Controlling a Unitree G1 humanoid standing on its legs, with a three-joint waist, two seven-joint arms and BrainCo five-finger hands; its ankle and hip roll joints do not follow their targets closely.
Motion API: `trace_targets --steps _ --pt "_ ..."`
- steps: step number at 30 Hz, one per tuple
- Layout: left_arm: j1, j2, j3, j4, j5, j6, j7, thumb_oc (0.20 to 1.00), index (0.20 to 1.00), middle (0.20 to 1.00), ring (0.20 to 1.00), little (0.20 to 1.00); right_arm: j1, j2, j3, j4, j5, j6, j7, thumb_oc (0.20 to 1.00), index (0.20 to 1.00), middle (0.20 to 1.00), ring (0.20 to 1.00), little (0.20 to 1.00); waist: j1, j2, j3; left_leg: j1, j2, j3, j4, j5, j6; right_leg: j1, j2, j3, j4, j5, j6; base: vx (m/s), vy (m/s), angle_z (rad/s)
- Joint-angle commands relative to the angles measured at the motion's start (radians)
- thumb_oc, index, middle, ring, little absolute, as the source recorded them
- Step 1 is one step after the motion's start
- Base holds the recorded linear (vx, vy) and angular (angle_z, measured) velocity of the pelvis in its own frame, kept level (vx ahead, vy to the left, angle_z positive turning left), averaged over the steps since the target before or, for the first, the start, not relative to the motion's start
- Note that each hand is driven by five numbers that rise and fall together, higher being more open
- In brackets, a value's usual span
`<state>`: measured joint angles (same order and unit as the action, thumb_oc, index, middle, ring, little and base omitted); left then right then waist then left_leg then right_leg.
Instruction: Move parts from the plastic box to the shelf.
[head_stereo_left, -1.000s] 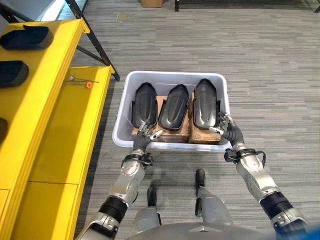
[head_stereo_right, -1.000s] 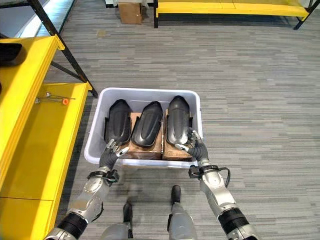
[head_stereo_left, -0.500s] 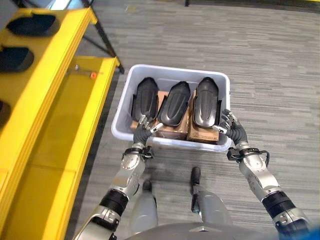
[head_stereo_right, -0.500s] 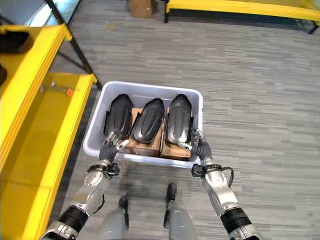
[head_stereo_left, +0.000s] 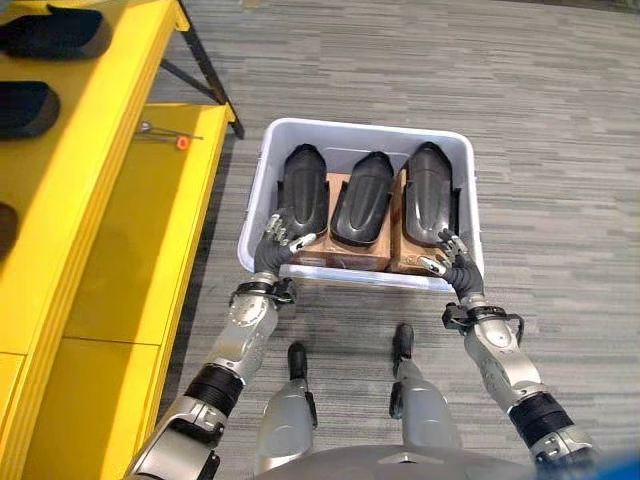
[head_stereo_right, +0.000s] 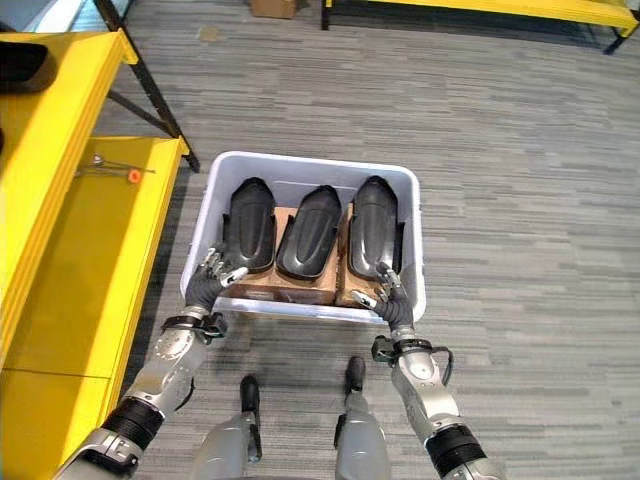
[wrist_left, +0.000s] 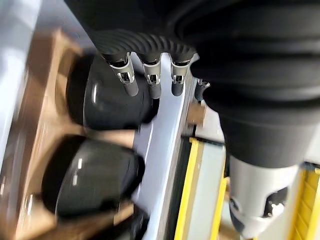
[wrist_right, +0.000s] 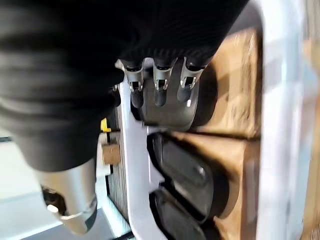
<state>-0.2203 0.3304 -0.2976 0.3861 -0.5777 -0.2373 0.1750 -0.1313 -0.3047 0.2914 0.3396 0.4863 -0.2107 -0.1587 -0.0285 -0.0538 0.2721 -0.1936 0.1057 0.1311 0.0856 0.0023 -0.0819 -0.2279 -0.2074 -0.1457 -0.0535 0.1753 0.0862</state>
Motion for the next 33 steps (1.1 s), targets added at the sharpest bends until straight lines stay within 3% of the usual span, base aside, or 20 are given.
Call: trace_targets --steps 1,10,15,19,27,33 --pt "-0.011 -0.010 -0.013 -0.075 0.019 -0.055 0.001 1.000 1.000 1.000 1.000 1.000 -0.057 -0.046 -0.030 -0.071 -0.004 -0.046 0.006 1.000 1.000 1.000 1.000 1.000 -0.003 0.019 -0.019 -0.059 0.054 -0.010 0.132 -0.046 0.004 0.083 -0.105 0.048 0.136 -0.092 0.096 0.04 0.022 -0.03" --pt "-0.073 -0.014 -0.011 -0.102 0.012 -0.069 0.020 1.000 1.000 1.000 1.000 1.000 -0.196 -0.082 -0.032 -0.056 -0.091 -0.060 -0.051 1.000 1.000 1.000 1.000 1.000 -0.008 0.019 -0.002 -0.078 0.071 -0.007 0.132 -0.045 -0.005 0.032 -0.091 0.048 0.144 -0.106 0.093 0.01 -0.018 -0.08" --pt "-0.145 -0.002 -0.005 -0.135 0.002 -0.105 0.038 1.000 1.000 1.000 1.000 1.000 -0.495 -0.117 0.022 0.096 -0.146 -0.066 -0.121 1.000 1.000 1.000 1.000 1.000 0.028 0.044 0.033 -0.106 0.074 -0.011 0.080 -0.001 -0.021 -0.021 -0.081 0.033 0.128 -0.094 0.092 -0.05 -0.062 -0.05" --pt "-0.153 0.000 -0.009 -0.144 -0.002 -0.111 0.039 1.000 1.000 1.000 1.000 1.000 -0.566 -0.132 0.048 0.123 -0.171 -0.058 -0.128 1.000 1.000 1.000 1.000 1.000 0.039 0.053 0.042 -0.117 0.073 -0.013 0.068 0.010 -0.024 -0.035 -0.081 0.030 0.123 -0.087 0.091 -0.01 -0.037 0.01" --pt "-0.190 0.014 -0.065 -0.153 -0.014 -0.123 0.033 1.000 1.000 1.000 1.000 1.000 -0.792 -0.194 0.084 0.357 -0.150 -0.045 -0.174 1.000 1.000 1.000 1.000 1.000 0.078 0.088 0.065 -0.140 0.065 -0.027 0.051 0.026 -0.029 -0.058 -0.082 0.020 0.118 -0.081 0.090 0.00 -0.015 0.02" --pt "-0.194 0.032 -0.138 -0.186 -0.029 -0.114 0.009 1.000 1.000 1.000 1.000 1.000 -0.978 -0.254 0.101 0.657 -0.095 -0.027 -0.209 1.000 1.000 1.000 1.000 1.000 0.122 0.119 0.085 -0.155 0.061 -0.032 0.048 0.033 -0.031 -0.082 -0.081 0.017 0.134 -0.089 0.088 0.00 -0.003 0.08"
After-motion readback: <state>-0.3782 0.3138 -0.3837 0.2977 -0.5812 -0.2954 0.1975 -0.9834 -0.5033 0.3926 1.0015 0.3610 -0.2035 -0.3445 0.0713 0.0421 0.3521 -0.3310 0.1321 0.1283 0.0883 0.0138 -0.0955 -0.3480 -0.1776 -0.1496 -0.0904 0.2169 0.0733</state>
